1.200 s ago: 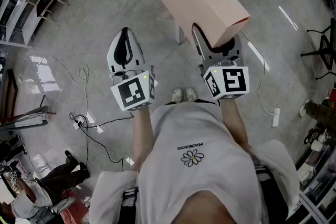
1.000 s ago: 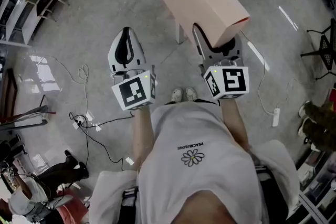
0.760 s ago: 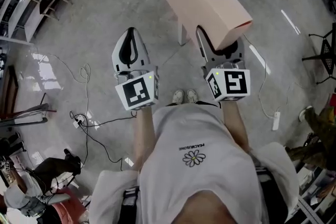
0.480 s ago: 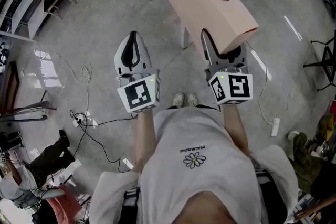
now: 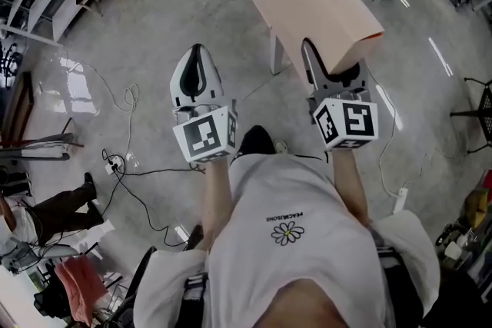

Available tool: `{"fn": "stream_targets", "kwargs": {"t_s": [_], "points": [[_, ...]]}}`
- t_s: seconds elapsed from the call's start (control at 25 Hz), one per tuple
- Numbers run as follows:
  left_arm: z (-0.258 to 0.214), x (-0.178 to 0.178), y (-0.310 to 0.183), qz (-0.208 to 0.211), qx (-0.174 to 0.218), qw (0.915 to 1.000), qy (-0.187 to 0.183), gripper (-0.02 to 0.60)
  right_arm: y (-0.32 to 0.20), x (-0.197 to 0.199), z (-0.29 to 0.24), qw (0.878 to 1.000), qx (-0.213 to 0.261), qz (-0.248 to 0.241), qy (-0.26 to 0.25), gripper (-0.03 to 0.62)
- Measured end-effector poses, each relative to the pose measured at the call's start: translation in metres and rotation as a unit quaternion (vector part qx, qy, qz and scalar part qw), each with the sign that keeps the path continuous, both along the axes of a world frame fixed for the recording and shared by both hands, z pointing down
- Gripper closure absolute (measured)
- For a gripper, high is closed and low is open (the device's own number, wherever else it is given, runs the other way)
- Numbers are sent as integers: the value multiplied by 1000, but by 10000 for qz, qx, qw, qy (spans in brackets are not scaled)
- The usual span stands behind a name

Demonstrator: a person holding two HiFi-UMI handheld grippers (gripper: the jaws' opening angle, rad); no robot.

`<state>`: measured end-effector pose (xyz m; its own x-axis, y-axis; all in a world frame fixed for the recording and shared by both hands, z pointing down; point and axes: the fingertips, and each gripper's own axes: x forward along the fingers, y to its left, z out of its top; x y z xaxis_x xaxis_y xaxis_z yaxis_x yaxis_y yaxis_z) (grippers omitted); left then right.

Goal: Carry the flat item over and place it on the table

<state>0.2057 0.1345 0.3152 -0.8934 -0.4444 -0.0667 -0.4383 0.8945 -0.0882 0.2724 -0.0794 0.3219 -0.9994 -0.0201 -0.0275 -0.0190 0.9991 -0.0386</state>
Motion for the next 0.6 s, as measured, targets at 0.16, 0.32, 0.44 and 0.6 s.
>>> {"fn": "stream_targets", "kwargs": {"t_s": [0.16,0.32,0.44,0.6], "points": [[3,-4,-2,-156,-37,9999,28,566,-10,-9,6,10000,-14,-41,72,304],[6,-25,3,-255,-27,9996,-77,566,-13,-24,10,10000,4,-74,17,304],[10,-44,4,-269,40,9995,-157,565,-14,-33,13,9999,106,-32,-72,304],[7,-65,-6,-62,83,9995,-285,566,-20,-49,13,9998,-51,167,-123,304]]}}
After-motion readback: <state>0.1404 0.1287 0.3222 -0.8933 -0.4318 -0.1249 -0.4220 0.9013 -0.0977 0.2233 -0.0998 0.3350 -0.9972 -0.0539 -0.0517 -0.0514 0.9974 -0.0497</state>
